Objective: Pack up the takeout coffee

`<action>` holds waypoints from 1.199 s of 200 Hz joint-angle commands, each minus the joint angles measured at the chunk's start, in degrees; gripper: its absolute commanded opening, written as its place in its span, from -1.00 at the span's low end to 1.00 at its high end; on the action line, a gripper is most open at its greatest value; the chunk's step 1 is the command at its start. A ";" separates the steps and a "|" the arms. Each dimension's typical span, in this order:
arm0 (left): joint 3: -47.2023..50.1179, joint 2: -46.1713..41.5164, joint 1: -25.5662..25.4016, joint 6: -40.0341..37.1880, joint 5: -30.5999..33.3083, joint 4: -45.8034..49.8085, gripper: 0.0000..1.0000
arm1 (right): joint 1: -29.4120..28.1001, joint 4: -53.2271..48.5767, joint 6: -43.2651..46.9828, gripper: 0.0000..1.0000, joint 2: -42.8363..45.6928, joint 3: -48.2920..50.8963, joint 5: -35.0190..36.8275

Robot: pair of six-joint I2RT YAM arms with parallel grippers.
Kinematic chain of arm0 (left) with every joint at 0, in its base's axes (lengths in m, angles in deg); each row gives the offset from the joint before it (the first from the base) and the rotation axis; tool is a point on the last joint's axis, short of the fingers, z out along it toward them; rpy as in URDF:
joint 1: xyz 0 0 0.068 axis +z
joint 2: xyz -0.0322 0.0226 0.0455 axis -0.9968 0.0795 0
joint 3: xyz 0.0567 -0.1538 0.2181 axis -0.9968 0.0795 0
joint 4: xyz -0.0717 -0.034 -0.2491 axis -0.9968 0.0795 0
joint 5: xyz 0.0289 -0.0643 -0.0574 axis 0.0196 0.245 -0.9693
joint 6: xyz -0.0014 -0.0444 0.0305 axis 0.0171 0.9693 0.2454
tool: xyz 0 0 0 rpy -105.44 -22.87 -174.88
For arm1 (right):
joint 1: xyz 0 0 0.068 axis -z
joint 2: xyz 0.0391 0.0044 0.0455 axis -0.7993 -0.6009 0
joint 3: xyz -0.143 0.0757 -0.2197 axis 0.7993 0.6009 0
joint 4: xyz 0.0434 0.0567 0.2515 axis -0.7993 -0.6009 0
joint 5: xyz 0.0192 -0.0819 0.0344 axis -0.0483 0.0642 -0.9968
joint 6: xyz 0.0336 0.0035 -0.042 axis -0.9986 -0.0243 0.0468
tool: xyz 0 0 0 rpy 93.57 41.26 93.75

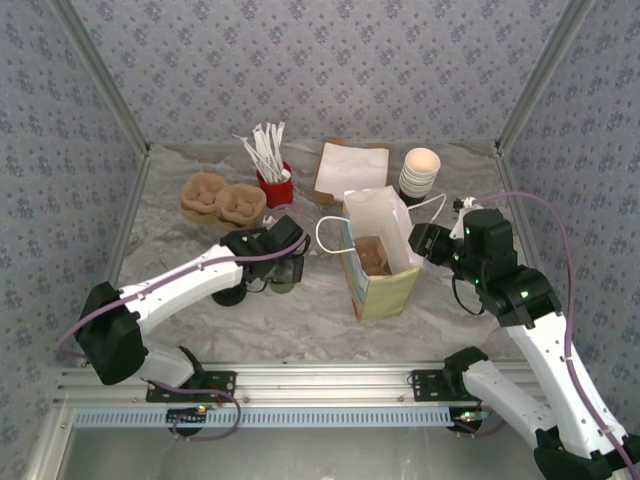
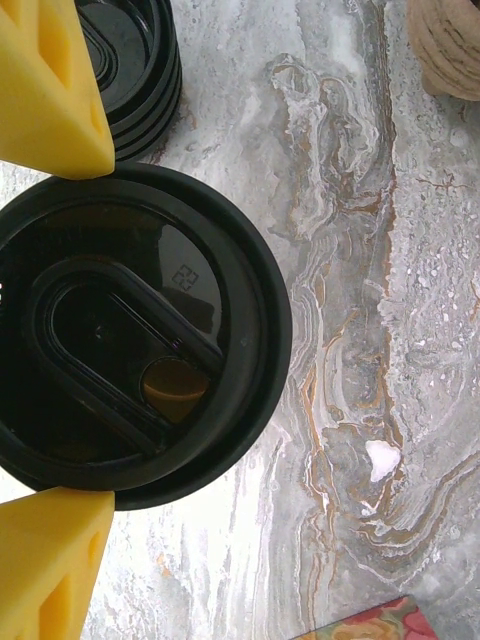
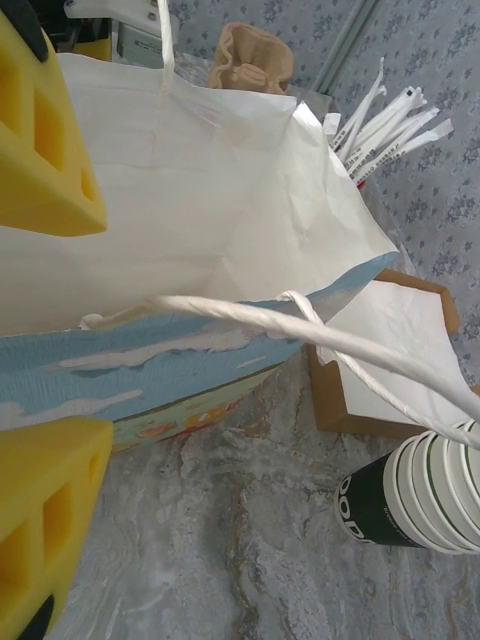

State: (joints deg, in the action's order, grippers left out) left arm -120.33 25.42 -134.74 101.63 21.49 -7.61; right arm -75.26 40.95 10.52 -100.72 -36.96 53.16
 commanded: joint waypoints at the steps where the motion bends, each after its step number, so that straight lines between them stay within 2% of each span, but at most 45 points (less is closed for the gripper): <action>1: 0.40 0.68 -0.21 0.94 0.68 0.40 0.57 | 0.50 -1.00 1.10 0.07 0.55 -0.84 0.74; 62: 1.35 1.11 -0.11 1.10 -0.57 0.16 0.54 | 1.54 -1.17 1.26 0.07 0.81 -0.50 0.24; 139: 1.00 1.14 -0.10 0.34 -0.74 0.39 0.36 | 2.62 -0.88 0.80 0.06 0.98 -0.26 -1.69; 189: -1.74 0.45 -0.10 -0.63 -0.05 2.11 0.35 | 3.32 -1.17 0.74 0.07 1.86 0.21 -1.87; 240: -7.65 -2.87 -0.17 -1.99 2.36 7.93 0.35 | 4.00 -0.83 0.85 0.06 1.86 0.35 -2.56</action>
State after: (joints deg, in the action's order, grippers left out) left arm -123.46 25.59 -134.74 101.06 21.55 -4.20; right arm -71.76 40.38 10.91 -99.30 -36.92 51.52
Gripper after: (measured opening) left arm 0.678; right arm 0.532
